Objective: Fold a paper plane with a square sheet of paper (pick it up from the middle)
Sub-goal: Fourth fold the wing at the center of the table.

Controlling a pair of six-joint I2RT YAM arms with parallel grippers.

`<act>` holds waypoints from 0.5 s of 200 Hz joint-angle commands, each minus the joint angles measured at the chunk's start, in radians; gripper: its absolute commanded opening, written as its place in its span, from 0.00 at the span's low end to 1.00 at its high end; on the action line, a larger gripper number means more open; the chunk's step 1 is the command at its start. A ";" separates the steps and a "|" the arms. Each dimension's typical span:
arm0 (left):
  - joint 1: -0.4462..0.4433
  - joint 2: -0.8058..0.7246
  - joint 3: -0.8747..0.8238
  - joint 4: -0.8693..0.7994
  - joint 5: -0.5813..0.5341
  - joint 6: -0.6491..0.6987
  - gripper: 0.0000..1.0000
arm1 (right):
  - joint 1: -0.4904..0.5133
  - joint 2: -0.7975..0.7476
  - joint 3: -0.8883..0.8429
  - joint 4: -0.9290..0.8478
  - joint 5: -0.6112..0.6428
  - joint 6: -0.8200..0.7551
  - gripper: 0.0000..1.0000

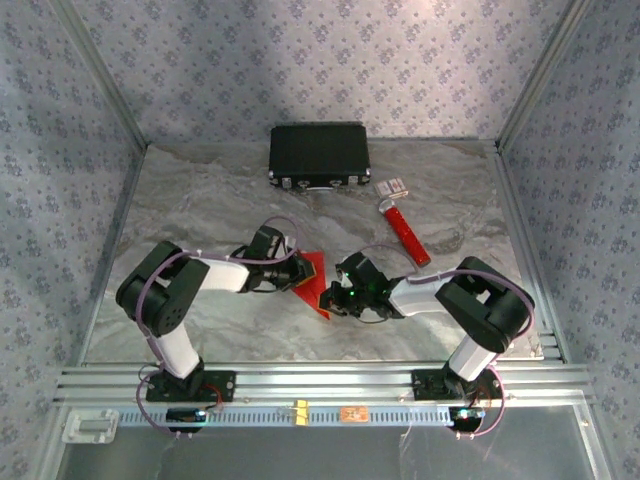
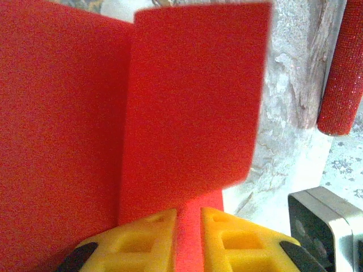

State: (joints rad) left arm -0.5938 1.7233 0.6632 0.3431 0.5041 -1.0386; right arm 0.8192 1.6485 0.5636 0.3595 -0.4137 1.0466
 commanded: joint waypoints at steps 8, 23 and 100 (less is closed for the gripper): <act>0.004 -0.085 -0.037 0.005 -0.003 0.051 0.18 | -0.024 0.003 -0.025 -0.113 -0.002 -0.039 0.01; -0.002 -0.116 -0.049 -0.004 0.014 0.074 0.15 | -0.034 0.004 -0.025 -0.110 -0.015 -0.045 0.01; -0.058 -0.071 -0.013 -0.072 0.088 0.158 0.06 | -0.048 0.020 -0.022 -0.105 -0.032 -0.048 0.01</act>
State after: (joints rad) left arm -0.6380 1.6131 0.6186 0.2932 0.5499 -0.9237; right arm 0.7773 1.6474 0.5632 0.3397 -0.4641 1.0199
